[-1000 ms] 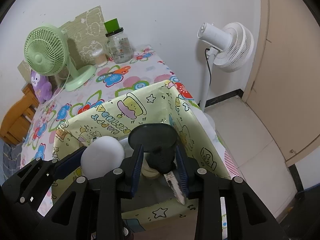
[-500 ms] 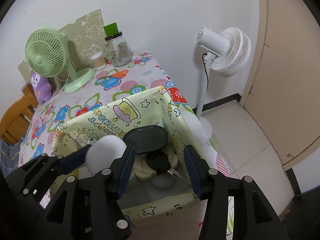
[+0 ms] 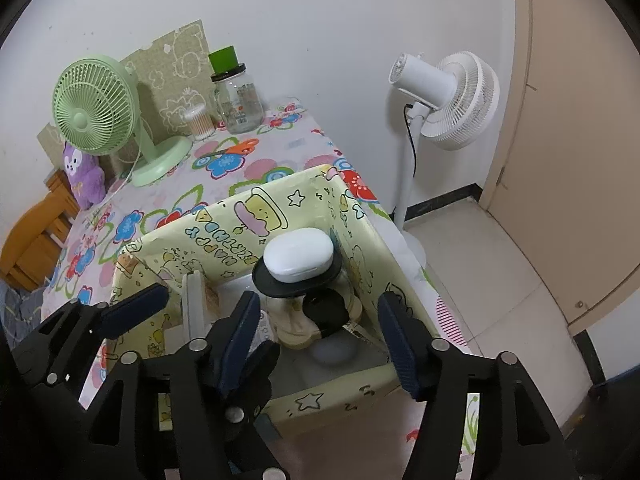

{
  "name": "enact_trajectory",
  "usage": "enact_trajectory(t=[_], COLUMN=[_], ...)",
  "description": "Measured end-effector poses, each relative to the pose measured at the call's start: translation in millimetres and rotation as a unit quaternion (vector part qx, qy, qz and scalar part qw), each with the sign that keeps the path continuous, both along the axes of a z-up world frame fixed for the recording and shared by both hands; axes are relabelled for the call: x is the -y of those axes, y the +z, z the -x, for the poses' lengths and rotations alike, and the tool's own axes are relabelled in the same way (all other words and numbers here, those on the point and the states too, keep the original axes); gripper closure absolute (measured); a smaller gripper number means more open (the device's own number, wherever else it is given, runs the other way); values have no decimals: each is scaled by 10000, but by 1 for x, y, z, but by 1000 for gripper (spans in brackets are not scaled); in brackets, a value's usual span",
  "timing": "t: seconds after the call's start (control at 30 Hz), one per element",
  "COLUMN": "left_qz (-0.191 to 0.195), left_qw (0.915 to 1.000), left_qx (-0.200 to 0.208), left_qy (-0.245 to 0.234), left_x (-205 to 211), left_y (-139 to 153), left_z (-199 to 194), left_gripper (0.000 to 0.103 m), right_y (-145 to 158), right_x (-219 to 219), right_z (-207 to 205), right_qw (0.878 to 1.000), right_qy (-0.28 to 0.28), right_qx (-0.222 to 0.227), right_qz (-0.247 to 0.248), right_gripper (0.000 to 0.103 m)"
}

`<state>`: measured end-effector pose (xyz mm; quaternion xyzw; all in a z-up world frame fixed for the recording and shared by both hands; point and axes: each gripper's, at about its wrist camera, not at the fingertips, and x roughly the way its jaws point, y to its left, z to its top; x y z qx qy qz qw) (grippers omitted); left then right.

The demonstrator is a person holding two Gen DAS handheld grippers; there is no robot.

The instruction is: Organize rigid objects

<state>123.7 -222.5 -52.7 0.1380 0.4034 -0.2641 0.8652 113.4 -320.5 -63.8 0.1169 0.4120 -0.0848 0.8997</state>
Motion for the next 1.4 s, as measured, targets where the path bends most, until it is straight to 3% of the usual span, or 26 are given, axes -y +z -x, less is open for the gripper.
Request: enact_trajectory(t=[0.57, 0.87, 1.4], left_qz=[-57, -29, 186], left_qw=[9990, 9971, 9894], left_qx=[291, 381, 491], left_qy=[346, 664, 1353], left_x=[-48, -80, -148], left_y=[14, 17, 23], left_z=[21, 28, 43], left_gripper=[12, 4, 3], right_y=[14, 17, 26], right_x=[-50, -79, -134], right_z=[16, 22, 36], right_qw=[9990, 9979, 9930], right_qy=[278, 471, 910], right_qx=[290, 396, 599], right_qz=[187, 217, 453], right_gripper=[20, 18, 17])
